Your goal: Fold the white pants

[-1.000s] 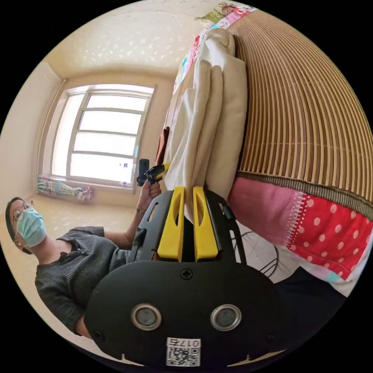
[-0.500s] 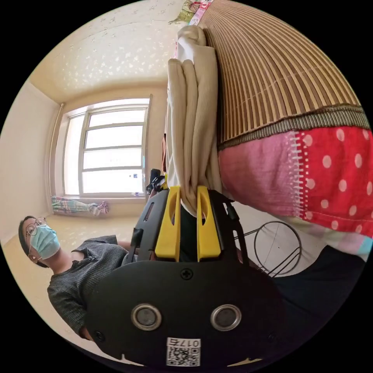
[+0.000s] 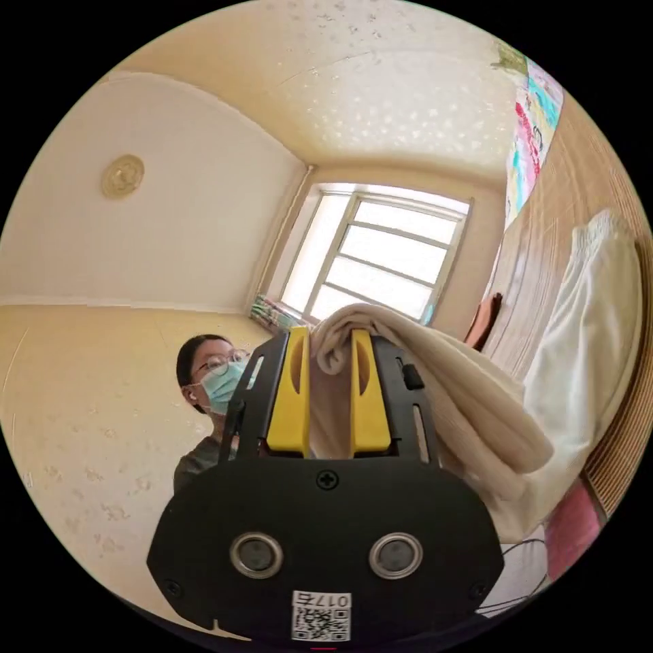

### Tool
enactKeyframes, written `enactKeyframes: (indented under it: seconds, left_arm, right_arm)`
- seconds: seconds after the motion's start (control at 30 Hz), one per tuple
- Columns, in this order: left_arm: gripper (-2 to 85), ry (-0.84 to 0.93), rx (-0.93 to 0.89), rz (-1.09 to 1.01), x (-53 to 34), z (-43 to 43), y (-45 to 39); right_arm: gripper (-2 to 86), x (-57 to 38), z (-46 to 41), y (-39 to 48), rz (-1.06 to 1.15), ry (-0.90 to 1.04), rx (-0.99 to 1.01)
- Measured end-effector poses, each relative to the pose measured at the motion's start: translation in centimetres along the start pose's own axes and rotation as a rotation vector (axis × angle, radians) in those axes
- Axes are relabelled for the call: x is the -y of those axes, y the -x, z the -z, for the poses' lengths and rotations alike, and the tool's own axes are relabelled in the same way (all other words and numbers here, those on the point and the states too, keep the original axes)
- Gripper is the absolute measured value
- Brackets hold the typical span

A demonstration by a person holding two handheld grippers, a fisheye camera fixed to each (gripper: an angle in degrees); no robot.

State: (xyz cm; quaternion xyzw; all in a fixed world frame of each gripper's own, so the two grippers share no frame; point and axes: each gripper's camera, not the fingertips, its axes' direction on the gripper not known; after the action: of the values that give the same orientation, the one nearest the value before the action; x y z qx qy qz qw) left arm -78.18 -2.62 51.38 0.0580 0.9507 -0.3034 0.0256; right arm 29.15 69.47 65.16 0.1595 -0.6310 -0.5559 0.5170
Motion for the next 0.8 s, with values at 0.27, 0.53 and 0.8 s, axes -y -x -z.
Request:
enactKeyframes:
  seconds: [0.27,0.53,0.8]
  left_arm:
    - [11.8,-0.230,0.473,0.054,-0.4,-0.4,8.2]
    - [14.4,-0.449,0.699,0.158,-7.2,3.2,12.2]
    - [16.6,-0.190,0.558,0.328,-2.7,0.2,23.0]
  right_arm:
    - [21.1,1.2,3.3,-1.1,-0.051,-0.219,-0.778]
    - [19.7,-3.1,-0.9,-9.4,-0.128,-0.090,-0.805]
    - [20.9,6.5,-9.6,-20.5,-0.158,0.239,-1.000]
